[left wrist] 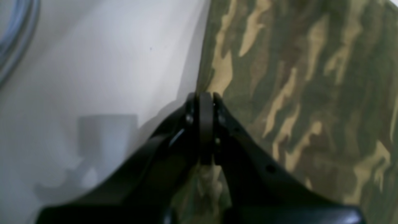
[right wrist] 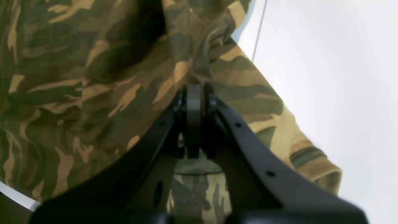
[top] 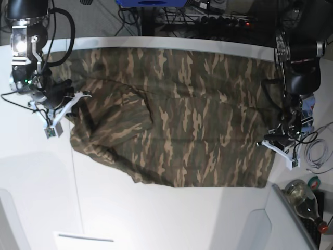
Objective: Layout the t-shirt on the table in an organized manner, then fold the t-shirt properly
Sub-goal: 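Grasp the camouflage shirt side edges with both grippers and lift them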
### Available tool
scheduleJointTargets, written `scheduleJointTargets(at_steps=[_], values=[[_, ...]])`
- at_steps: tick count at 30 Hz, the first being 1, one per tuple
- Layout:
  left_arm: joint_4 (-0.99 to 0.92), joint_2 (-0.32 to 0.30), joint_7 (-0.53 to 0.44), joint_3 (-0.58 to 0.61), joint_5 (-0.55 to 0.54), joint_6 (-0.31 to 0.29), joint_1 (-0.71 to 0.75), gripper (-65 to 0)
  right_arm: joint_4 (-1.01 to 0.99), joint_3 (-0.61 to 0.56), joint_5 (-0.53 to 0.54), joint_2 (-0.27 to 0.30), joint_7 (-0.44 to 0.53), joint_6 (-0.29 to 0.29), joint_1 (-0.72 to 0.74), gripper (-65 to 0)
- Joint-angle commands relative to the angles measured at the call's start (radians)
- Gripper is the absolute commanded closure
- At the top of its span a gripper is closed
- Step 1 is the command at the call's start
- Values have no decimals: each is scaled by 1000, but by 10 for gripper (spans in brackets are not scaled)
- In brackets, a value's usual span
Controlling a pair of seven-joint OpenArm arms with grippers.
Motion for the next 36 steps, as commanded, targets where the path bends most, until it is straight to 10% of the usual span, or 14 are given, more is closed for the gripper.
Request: scheduleJointTargets(at_steps=[1, 11, 36], values=[[84, -18, -9, -5, -5, 1, 5, 0, 19, 3, 12, 10, 19, 2, 15, 0], [490, -3, 138, -155, -7, 1, 231, 0, 85, 104, 13, -25, 18, 4, 10, 0], [647, 0, 142, -166, -7, -1, 450, 0, 211, 126, 10, -142, 1, 4, -242, 0]])
